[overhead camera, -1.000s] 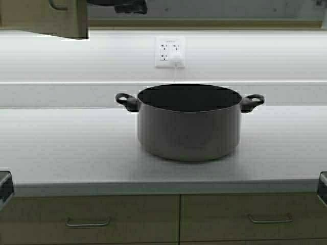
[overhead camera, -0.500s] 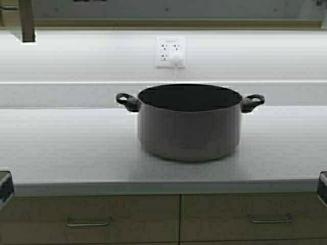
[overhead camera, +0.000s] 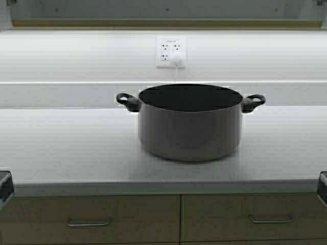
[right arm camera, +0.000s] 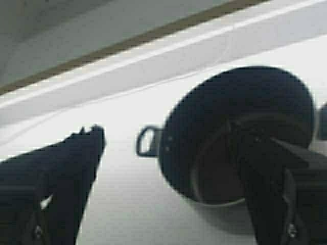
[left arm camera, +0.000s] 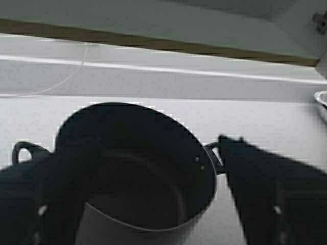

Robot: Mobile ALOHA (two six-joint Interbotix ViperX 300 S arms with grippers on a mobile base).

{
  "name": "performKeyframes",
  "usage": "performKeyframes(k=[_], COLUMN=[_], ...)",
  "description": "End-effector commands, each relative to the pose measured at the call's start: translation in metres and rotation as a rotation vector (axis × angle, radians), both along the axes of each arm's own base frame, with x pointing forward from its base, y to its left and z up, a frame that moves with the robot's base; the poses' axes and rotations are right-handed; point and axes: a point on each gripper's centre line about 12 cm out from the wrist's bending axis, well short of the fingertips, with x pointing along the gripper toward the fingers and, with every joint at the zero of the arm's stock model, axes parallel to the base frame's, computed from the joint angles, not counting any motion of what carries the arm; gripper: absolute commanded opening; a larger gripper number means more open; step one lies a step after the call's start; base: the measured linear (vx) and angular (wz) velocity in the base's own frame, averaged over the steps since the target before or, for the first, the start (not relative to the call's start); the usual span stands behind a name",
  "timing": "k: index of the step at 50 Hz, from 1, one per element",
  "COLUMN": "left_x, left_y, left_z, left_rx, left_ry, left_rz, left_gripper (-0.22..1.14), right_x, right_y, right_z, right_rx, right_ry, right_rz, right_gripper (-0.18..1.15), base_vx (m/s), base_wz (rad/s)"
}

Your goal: Open the cabinet, put the pot inside, then close it

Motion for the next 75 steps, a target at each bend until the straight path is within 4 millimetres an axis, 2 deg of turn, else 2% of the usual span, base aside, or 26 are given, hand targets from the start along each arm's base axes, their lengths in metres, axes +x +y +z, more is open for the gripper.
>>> performKeyframes(k=[1, 8, 16, 24, 33, 41, 50, 57, 64, 70, 75], left_x=[0.003, 0.009, 0.012, 0.018, 0.027, 0.040, 0.046, 0.050, 0.049, 0.048, 0.049], left_y=[-0.007, -0.011, -0.009, -0.010, 0.003, 0.009, 0.007, 0.006, 0.006, 0.008, 0.017], left_z=[-0.018, -0.055, -0.092, -0.140, -0.197, -0.229, -0.248, -0.249, -0.247, -0.244, -0.244], left_rx=[-0.052, -0.112, -0.284, -0.416, -0.584, -0.762, -0.798, -0.803, -0.806, -0.810, -0.801], left_ry=[0.000, 0.022, 0.030, 0.071, 0.144, 0.175, 0.189, 0.180, 0.173, 0.158, 0.126], left_rz=[0.028, 0.062, 0.101, 0.126, 0.175, 0.146, 0.145, 0.148, 0.141, 0.144, 0.210], left_gripper=[1.02, 1.02, 1.02, 1.02, 1.02, 1.02, 1.02, 1.02, 1.02, 1.02, 1.02], right_x=[0.005, 0.012, 0.014, 0.015, 0.020, 0.023, 0.023, 0.027, 0.023, 0.024, 0.027], right_y=[0.020, 0.037, 0.049, 0.051, 0.033, -0.001, -0.005, -0.005, -0.005, -0.001, 0.005], right_z=[-0.017, -0.054, -0.107, -0.165, -0.203, -0.229, -0.254, -0.267, -0.282, -0.281, -0.283], right_rx=[0.004, 0.002, 0.040, 0.210, 0.333, 0.353, 0.449, 0.550, 0.552, 0.560, 0.563], right_ry=[0.008, 0.069, 0.126, 0.147, 0.077, 0.054, 0.052, -0.017, 0.007, 0.012, 0.017], right_rz=[-0.024, -0.083, -0.172, -0.226, -0.258, -0.376, -0.375, -0.360, -0.352, -0.321, -0.287], right_gripper=[1.02, 1.02, 1.02, 1.02, 1.02, 1.02, 1.02, 1.02, 1.02, 1.02, 1.02], base_vx=[0.00, 0.00, 0.00, 0.00, 0.01, 0.02, 0.04, 0.11, 0.10, 0.13, 0.14], base_wz=[0.00, 0.00, 0.00, 0.02, 0.03, 0.04, 0.05, -0.03, -0.08, -0.13, -0.07])
